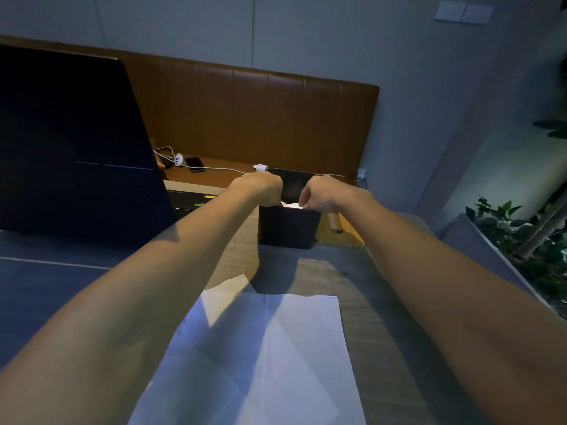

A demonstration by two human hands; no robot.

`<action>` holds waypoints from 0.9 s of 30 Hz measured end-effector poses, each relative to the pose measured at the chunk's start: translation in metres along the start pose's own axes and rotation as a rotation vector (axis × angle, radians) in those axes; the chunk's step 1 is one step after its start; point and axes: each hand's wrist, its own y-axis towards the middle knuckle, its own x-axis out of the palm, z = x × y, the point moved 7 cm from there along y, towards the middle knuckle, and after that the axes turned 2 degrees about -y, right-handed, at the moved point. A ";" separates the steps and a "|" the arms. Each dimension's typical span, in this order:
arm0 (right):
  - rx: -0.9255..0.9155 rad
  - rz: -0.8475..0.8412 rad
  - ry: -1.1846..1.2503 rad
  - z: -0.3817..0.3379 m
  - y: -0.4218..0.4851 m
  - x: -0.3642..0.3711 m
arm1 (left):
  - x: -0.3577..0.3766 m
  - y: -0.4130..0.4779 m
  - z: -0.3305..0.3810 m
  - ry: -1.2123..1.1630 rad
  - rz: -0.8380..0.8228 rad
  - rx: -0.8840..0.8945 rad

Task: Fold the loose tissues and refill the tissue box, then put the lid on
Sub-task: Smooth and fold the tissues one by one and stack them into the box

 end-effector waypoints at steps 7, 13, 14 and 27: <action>-0.034 0.179 -0.020 -0.002 -0.012 -0.011 | -0.012 -0.007 0.001 0.019 0.184 0.020; -0.095 0.426 -0.002 -0.015 -0.052 -0.035 | -0.041 -0.050 0.021 0.048 0.351 0.149; -0.113 0.434 0.002 -0.019 -0.061 -0.037 | -0.044 -0.060 0.027 -0.001 0.352 0.180; -0.148 0.206 0.084 -0.046 -0.162 0.011 | 0.020 -0.152 0.070 -0.056 0.179 0.204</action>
